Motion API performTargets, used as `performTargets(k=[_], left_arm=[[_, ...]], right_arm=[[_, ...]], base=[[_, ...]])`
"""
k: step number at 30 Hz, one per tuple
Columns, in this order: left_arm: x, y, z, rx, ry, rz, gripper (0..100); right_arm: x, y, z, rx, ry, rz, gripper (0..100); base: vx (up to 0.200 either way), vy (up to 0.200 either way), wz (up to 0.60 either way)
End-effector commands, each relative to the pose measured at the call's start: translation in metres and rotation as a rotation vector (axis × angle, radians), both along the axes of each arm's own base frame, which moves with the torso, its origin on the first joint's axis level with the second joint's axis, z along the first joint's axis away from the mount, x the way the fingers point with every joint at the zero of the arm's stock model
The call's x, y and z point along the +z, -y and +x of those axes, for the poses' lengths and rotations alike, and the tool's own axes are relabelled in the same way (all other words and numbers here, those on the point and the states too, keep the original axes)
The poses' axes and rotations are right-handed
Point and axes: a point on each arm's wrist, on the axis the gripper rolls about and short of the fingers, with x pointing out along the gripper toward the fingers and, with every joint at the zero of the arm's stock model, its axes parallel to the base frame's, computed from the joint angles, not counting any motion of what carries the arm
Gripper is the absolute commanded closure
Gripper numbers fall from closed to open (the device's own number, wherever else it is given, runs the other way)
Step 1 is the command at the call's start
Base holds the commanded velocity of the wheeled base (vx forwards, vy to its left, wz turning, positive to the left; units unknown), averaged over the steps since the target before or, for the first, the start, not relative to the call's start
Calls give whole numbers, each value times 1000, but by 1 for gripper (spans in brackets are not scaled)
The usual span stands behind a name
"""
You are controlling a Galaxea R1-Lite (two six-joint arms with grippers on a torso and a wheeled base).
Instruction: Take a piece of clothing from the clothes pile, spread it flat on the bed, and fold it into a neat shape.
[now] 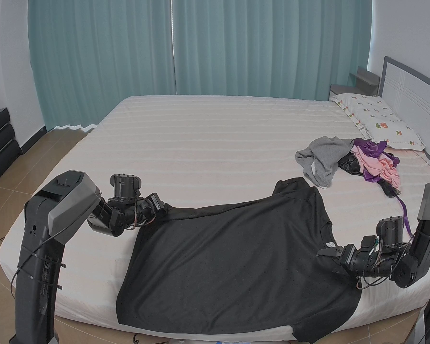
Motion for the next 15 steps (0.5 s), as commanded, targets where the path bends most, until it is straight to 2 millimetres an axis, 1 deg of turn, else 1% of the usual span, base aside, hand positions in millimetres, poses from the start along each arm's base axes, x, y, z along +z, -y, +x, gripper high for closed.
performTargets(k=[1, 8, 15], left_arm=[[-2, -9, 6, 24, 9, -3, 100], [7, -17, 11, 52, 42, -9, 100], [13, -24, 16, 98, 128, -55, 100]], right_arm=[[1, 0, 0, -4, 3, -2, 0], [1, 0, 0, -4, 3, -2, 0], [2, 0, 2, -5, 13, 0, 0]], base=[[0, 0, 0], [0, 0, 0], [0, 0, 0]])
